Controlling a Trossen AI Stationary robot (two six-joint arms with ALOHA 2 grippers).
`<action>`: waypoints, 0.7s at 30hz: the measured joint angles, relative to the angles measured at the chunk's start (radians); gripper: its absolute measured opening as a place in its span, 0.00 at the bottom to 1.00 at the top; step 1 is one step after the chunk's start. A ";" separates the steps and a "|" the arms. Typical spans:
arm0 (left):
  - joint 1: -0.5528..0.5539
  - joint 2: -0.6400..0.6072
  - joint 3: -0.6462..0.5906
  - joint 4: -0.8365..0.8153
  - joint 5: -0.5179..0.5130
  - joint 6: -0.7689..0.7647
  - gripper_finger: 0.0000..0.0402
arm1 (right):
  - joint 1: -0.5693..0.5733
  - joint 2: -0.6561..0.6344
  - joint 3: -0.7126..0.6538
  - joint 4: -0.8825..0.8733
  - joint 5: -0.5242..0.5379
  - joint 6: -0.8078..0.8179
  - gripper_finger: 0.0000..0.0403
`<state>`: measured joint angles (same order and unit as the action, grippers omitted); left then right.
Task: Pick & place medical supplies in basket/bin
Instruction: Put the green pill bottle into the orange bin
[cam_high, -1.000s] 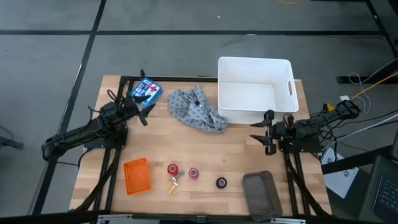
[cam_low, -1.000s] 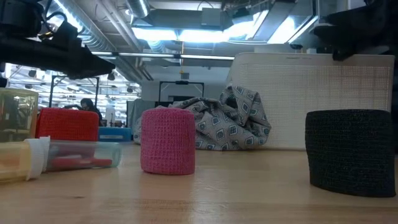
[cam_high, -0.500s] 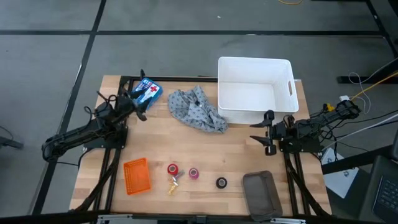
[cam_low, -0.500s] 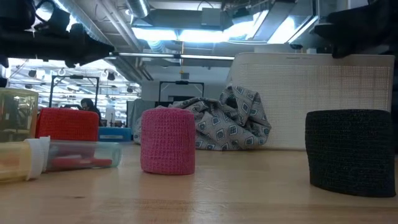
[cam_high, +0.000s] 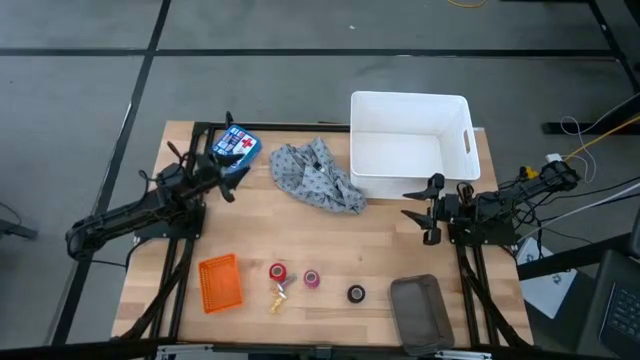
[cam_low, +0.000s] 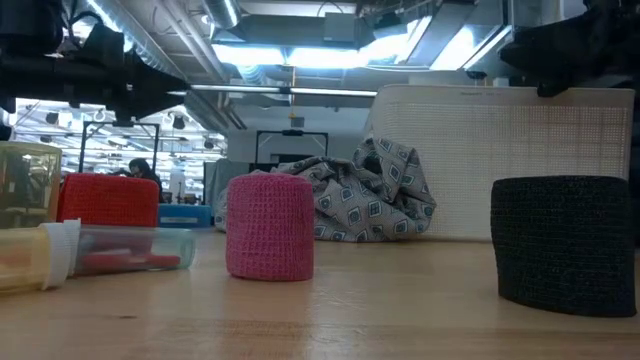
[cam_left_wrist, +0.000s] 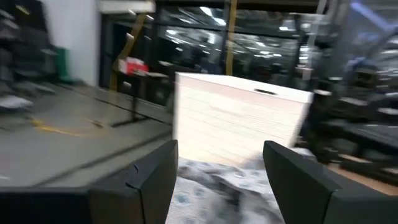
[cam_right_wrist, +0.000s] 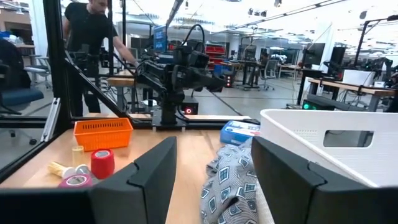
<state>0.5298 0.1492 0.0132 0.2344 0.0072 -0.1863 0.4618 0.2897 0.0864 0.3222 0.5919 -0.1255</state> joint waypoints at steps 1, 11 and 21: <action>-0.005 0.004 0.000 0.001 0.013 -0.015 0.59 | 0.000 0.000 0.000 0.000 0.000 -0.008 0.52; -0.181 0.142 0.049 0.001 0.064 0.015 0.59 | 0.000 0.000 0.000 0.000 0.059 -0.043 0.52; -0.457 0.580 0.229 -0.008 -0.124 0.169 0.59 | 0.000 0.000 0.000 0.000 0.139 -0.044 0.52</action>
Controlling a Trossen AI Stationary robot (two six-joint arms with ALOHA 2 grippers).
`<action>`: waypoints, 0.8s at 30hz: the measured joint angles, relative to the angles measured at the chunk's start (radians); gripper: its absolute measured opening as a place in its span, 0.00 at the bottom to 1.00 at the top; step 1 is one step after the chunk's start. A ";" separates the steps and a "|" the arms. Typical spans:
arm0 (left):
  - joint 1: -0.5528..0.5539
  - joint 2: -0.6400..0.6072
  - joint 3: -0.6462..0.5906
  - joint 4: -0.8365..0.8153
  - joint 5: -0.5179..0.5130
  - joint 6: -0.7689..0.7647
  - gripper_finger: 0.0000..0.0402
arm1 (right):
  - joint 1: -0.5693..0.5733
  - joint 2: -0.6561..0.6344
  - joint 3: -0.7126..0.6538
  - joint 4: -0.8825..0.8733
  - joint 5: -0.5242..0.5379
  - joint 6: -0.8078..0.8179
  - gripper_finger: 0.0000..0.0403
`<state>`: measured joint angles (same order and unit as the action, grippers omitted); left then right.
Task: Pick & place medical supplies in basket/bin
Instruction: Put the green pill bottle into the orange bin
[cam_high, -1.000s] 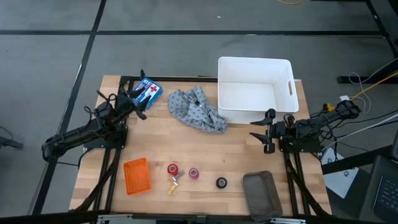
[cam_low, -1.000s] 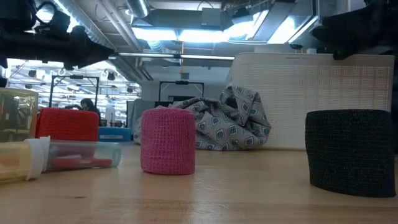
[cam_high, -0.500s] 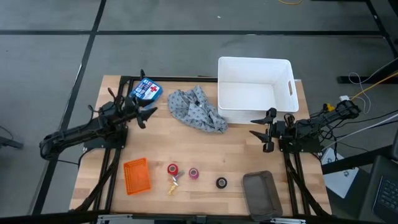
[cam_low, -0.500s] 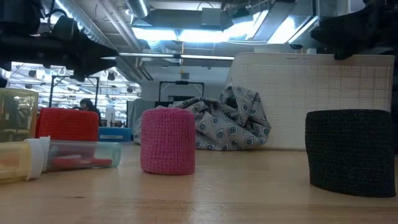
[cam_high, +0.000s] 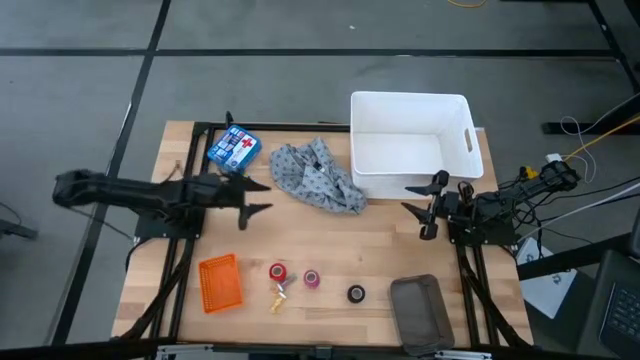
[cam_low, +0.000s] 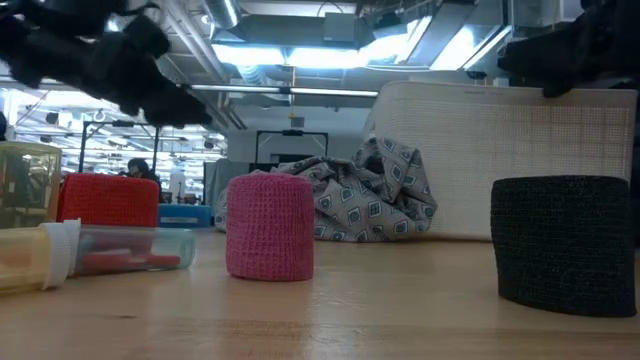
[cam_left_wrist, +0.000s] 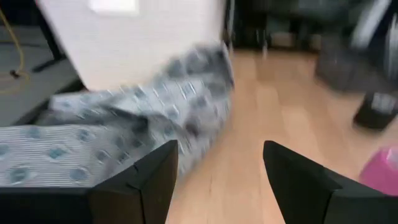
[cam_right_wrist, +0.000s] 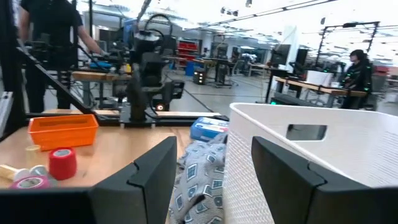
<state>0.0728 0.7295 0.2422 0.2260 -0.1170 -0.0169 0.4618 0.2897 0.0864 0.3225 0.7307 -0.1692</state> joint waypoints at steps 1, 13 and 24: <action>-0.019 0.048 0.026 -0.002 -0.003 0.021 0.59 | 0.000 0.000 0.000 0.000 0.011 0.000 0.52; -0.203 0.347 0.362 -0.179 0.146 0.054 0.59 | 0.000 0.000 0.000 -0.001 0.050 0.051 0.52; -0.392 0.427 0.413 -0.269 0.267 -0.141 0.59 | 0.000 0.000 0.000 -0.003 0.047 0.109 0.52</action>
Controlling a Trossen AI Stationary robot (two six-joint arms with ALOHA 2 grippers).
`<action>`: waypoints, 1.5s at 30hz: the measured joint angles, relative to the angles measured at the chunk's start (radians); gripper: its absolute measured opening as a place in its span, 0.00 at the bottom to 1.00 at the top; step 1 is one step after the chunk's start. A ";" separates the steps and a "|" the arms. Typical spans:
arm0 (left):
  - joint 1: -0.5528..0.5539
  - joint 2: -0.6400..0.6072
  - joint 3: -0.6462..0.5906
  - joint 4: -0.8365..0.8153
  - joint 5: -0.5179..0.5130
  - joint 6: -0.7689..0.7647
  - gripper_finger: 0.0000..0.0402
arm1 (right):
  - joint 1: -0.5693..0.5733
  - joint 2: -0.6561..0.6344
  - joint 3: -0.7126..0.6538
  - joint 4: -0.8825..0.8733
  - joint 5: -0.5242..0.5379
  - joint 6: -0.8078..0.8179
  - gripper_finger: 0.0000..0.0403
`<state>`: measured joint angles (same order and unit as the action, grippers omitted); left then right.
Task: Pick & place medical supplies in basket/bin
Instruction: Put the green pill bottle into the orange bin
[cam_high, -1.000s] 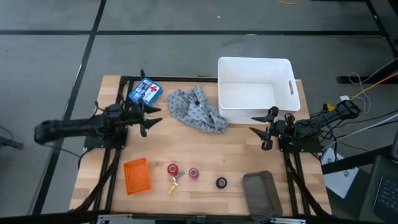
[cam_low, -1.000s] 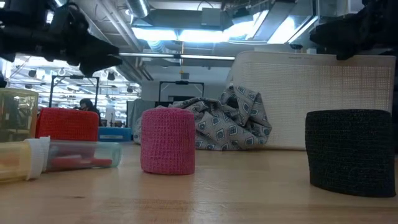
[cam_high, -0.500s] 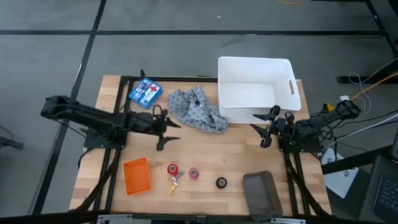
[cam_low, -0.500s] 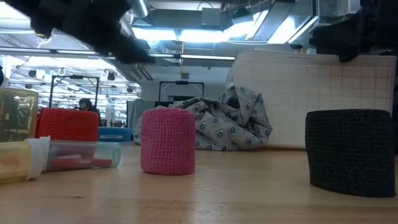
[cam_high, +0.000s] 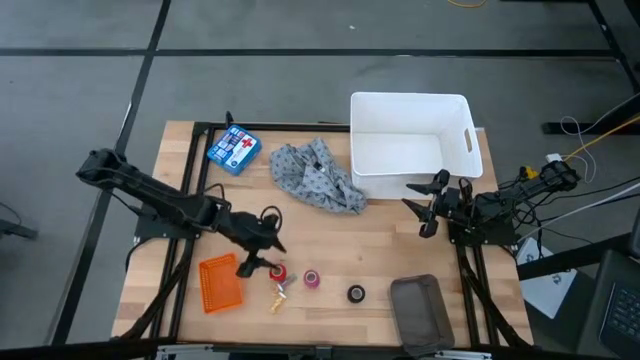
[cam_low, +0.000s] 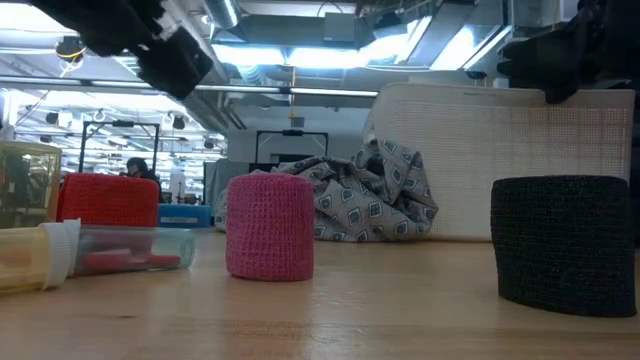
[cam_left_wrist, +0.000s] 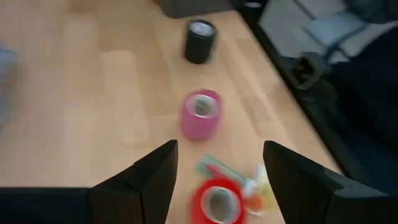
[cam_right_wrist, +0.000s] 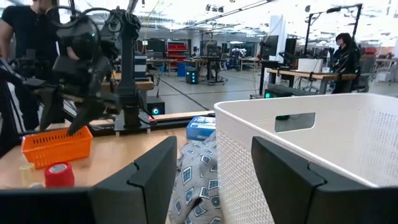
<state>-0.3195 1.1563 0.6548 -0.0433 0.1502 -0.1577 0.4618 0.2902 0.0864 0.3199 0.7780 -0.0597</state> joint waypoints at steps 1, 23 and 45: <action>-0.008 0.004 0.000 0.005 0.014 -0.009 0.59 | 0.000 0.001 0.000 -0.005 -0.001 0.009 0.52; -0.152 0.220 0.000 0.077 0.013 -0.040 0.59 | 0.000 0.002 0.000 -0.018 -0.008 0.013 0.52; -0.232 0.241 0.000 0.078 -0.118 -0.045 0.50 | 0.000 0.002 0.000 -0.019 0.016 -0.035 0.52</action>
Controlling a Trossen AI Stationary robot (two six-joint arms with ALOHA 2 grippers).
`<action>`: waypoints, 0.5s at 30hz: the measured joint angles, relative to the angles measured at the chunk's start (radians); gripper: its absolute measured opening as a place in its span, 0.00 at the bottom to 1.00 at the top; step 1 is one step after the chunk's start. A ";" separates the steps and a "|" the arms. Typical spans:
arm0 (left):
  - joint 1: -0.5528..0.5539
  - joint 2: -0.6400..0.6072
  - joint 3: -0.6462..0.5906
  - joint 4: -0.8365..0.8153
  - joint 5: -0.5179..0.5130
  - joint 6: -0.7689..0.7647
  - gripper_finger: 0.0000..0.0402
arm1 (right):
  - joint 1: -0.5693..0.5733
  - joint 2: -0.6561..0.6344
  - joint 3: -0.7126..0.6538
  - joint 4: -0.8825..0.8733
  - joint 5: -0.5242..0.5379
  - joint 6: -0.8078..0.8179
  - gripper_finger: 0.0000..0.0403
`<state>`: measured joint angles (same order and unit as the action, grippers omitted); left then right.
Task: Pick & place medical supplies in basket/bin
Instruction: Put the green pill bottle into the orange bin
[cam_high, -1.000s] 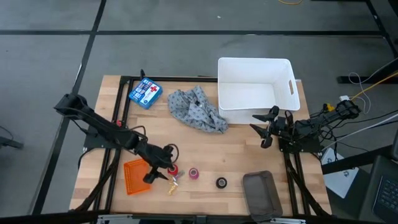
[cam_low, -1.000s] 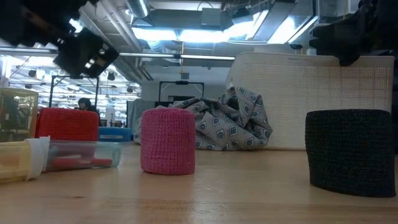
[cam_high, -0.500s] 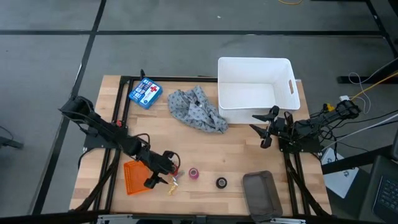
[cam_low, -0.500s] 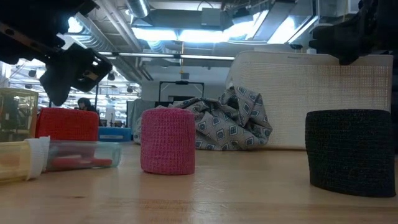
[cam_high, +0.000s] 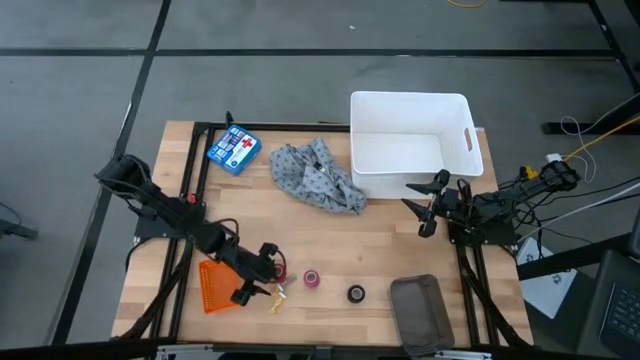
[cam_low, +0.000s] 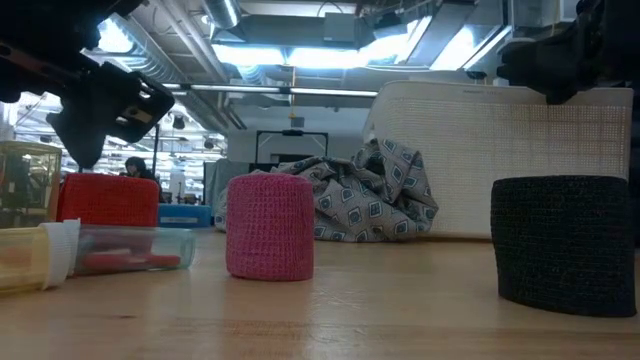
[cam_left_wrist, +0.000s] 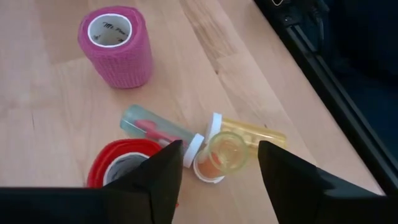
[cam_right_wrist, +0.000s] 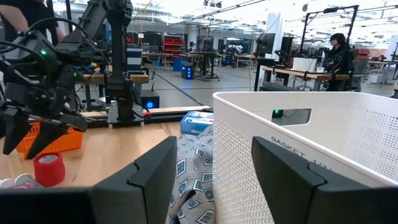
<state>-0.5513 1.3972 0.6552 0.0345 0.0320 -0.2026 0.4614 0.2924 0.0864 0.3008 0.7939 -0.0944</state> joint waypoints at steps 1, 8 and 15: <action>-0.001 0.000 0.000 0.000 -0.003 -0.001 0.49 | 0.000 0.000 0.000 0.000 0.000 0.000 0.52; -0.005 0.010 0.000 0.007 -0.010 -0.016 0.48 | 0.000 0.000 0.000 0.002 0.003 0.002 0.52; -0.005 0.084 0.000 0.099 0.049 -0.030 0.48 | 0.000 0.000 0.000 0.000 0.003 0.004 0.52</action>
<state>-0.5568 1.4807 0.6556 0.1337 0.0815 -0.2329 0.4618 0.2924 0.0864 0.3003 0.7967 -0.0902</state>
